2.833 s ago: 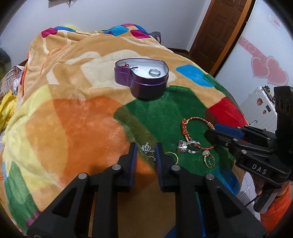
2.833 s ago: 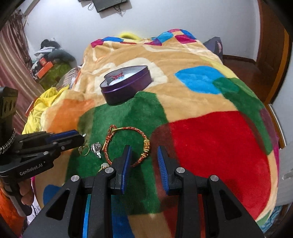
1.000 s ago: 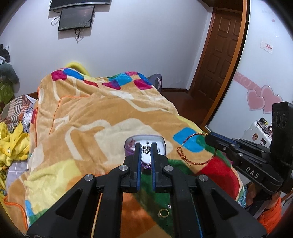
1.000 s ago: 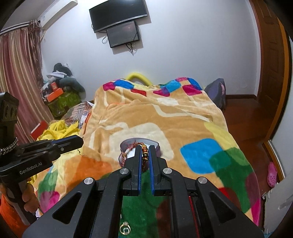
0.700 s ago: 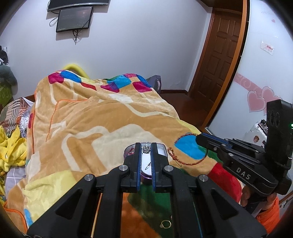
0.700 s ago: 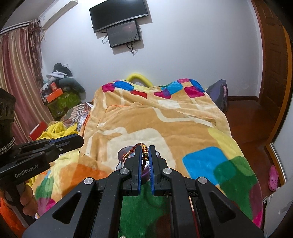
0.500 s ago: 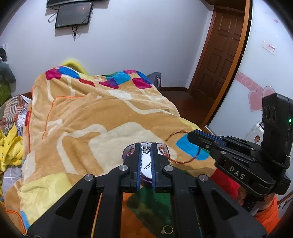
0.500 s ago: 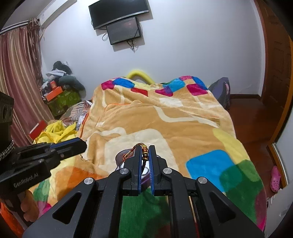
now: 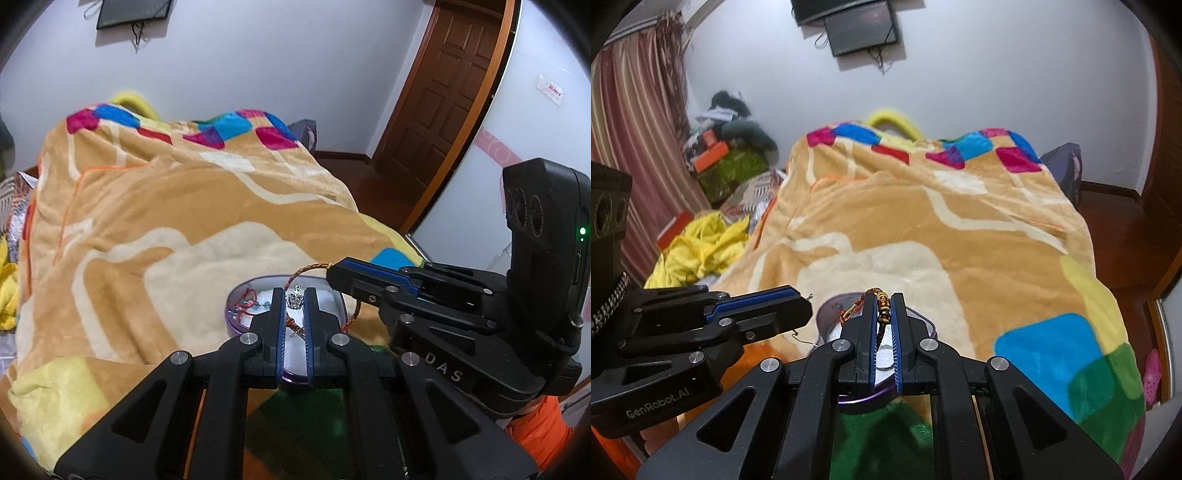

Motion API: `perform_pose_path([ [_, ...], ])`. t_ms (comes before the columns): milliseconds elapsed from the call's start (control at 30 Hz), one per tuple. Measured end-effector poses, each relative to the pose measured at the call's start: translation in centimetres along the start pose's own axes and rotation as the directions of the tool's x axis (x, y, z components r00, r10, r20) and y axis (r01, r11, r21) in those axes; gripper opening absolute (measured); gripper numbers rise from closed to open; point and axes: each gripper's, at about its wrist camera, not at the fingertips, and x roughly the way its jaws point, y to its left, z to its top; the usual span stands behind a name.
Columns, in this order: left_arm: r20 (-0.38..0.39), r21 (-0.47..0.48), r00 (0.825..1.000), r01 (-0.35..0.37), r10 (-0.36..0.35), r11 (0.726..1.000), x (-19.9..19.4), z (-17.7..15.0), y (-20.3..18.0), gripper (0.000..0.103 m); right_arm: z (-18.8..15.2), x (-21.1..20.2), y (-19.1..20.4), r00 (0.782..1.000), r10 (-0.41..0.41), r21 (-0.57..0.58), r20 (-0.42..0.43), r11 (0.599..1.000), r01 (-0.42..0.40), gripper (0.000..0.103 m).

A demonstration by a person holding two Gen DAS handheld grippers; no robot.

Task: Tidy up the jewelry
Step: 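Carry bracelet and pendant into the tin and open both grippers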

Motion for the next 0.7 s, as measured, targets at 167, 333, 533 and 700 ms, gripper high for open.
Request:
perform_pose_path([
  [167, -0.043, -0.005, 0.999, 0.009, -0.009, 1.000, 1.6, -0.1, 0.2, 0.007, -0.1, 0.8, -0.5, 0.999, -0.008, -0.020, -0.046, 1.000, 0.007, 0.006],
  [333, -0.074, 0.017, 0.997, 0.011, -0.010, 1.000, 2.3, -0.2, -0.1, 0.007, 0.0, 1.3, -1.0, 0.997, -0.010, -0.021, -0.075, 1.000, 0.008, 0.006],
  [533, -0.076, 0.044, 0.997, -0.006, 0.009, 0.999, 2.3, -0.2, -0.5, 0.007, 0.0, 1.7, -1.4, 0.993, 0.005, -0.012, -0.119, 1.000, -0.007, 0.007],
  [700, -0.052, 0.058, 0.998, -0.024, 0.027, 0.998, 1.6, -0.2, -0.7, 0.007, 0.0, 1.5, -1.2, 0.992, -0.015, -0.022, -0.123, 1.000, 0.012, 0.014],
])
